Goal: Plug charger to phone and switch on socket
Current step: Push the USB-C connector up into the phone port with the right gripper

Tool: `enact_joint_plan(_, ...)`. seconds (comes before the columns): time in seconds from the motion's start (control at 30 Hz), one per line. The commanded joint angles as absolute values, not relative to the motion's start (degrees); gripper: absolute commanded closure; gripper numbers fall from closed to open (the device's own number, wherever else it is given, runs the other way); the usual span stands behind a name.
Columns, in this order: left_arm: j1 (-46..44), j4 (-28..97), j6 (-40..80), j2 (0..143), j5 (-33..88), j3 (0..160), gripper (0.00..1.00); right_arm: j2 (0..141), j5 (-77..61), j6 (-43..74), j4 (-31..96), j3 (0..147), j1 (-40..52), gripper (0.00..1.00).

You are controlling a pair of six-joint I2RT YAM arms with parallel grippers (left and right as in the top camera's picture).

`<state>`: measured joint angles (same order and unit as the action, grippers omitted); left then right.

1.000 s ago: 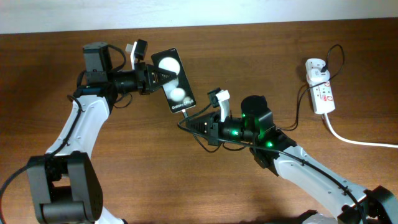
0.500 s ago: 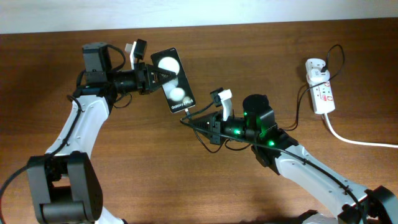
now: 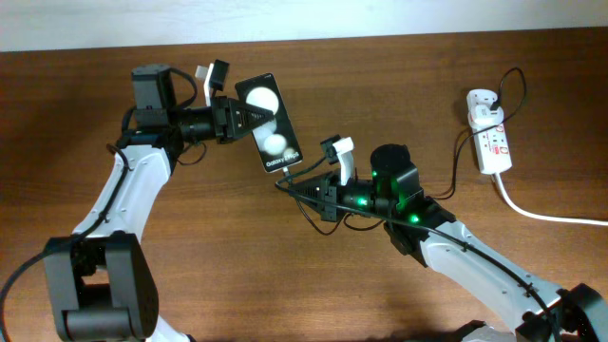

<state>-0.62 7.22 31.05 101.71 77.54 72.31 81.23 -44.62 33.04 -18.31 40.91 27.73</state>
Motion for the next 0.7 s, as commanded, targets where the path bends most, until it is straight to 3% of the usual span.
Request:
enact_joint_plan(0.0, -1.5, 7.1, 29.9, 101.3, 79.1, 72.8, 1.00, 81.4, -44.6, 33.1, -19.1, 41.1, 27.3, 0.96)
enact_joint_plan(0.67, -1.3, 7.1, 29.9, 101.3, 79.3, 72.8, 1.00, 81.4, -44.7, 33.0, -17.5, 41.1, 27.3, 0.96)
